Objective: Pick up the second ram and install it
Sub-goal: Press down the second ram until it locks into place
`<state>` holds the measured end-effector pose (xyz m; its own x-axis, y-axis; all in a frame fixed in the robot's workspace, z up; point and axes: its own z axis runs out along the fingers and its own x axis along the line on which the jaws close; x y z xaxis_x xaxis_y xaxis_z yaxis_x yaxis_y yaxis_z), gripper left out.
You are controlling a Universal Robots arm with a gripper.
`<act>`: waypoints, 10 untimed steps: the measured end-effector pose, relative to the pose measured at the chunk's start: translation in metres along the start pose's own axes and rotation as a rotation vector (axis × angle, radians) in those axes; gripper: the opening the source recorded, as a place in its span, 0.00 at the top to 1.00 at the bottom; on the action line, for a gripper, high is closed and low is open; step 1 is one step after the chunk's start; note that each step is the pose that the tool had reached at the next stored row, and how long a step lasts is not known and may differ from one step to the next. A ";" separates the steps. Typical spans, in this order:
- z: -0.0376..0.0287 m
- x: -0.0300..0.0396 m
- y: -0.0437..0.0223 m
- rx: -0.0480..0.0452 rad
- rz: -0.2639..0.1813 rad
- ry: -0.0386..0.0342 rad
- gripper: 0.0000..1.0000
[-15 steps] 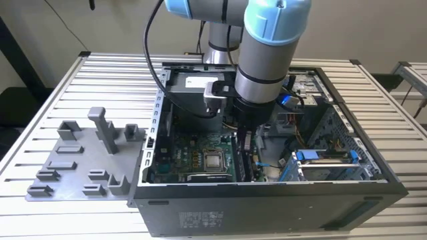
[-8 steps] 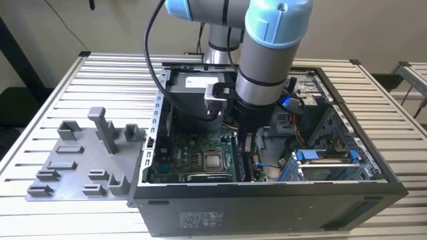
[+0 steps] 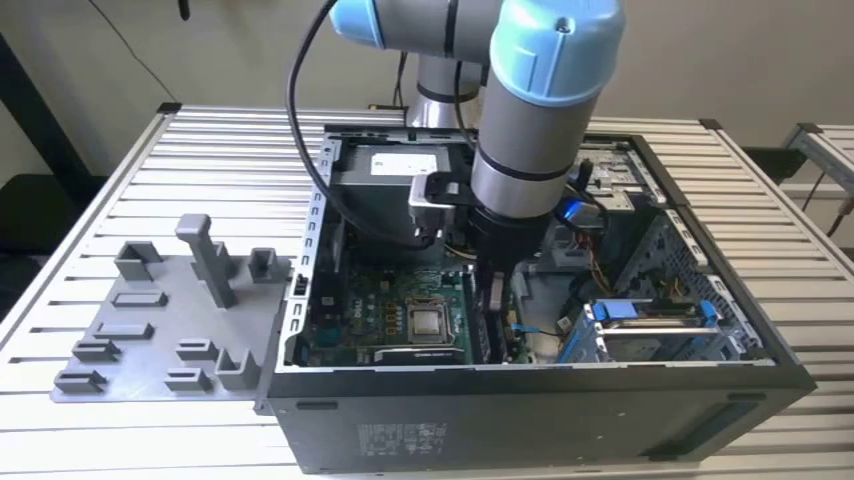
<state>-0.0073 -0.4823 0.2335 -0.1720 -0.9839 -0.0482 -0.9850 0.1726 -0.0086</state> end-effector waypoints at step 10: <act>0.0100 0.0007 0.0001 -0.0002 0.000 0.0013 0.89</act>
<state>-0.0073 -0.4825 0.2235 -0.1719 -0.9840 -0.0469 -0.9850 0.1725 -0.0084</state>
